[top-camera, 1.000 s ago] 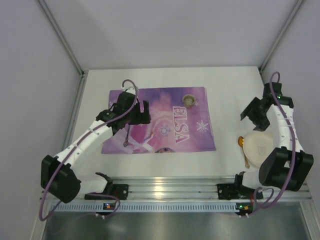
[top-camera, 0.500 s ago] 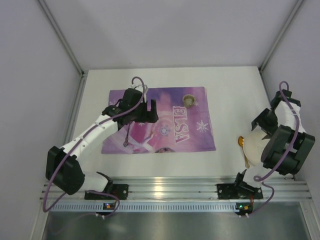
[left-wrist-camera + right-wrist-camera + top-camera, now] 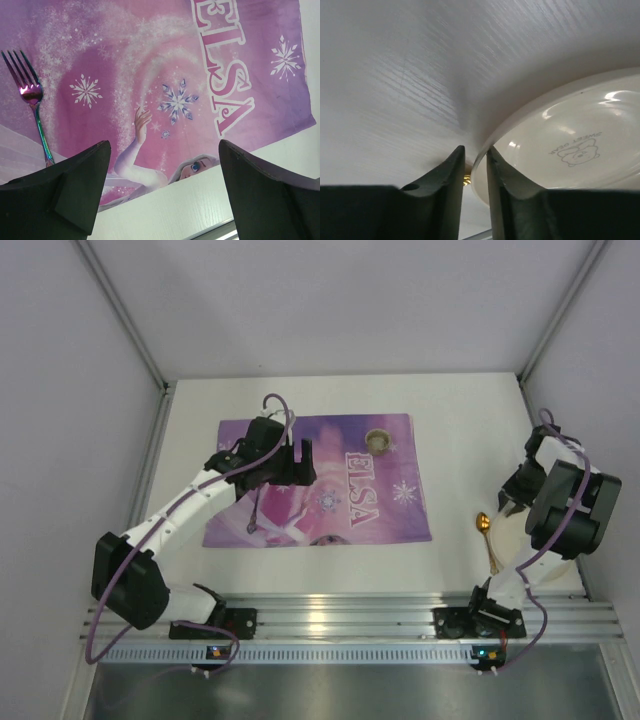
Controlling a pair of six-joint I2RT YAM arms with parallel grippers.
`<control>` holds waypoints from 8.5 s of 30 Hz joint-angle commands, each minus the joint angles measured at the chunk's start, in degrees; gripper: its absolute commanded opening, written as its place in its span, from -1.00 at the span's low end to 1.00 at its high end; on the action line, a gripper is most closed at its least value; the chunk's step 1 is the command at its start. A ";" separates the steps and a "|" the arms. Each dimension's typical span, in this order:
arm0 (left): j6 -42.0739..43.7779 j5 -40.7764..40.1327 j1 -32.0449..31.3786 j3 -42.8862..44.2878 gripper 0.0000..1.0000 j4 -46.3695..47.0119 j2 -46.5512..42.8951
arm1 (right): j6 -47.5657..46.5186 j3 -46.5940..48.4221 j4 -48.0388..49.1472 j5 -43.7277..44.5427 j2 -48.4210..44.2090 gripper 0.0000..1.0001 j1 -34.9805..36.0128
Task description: Set the dinner table for one person
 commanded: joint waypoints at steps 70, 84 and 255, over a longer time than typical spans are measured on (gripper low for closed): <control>8.15 -17.69 -31.24 38.59 -1.00 7.44 30.20 | 37.01 18.91 -13.01 -21.94 -26.21 0.81 29.82; 0.86 -15.68 -18.69 14.52 -1.00 6.38 15.36 | 21.81 54.69 -31.72 -15.34 -17.25 1.00 14.98; -4.07 -16.28 8.40 -6.60 0.90 -2.14 -13.57 | 11.25 -16.60 24.62 14.28 -60.83 1.00 69.54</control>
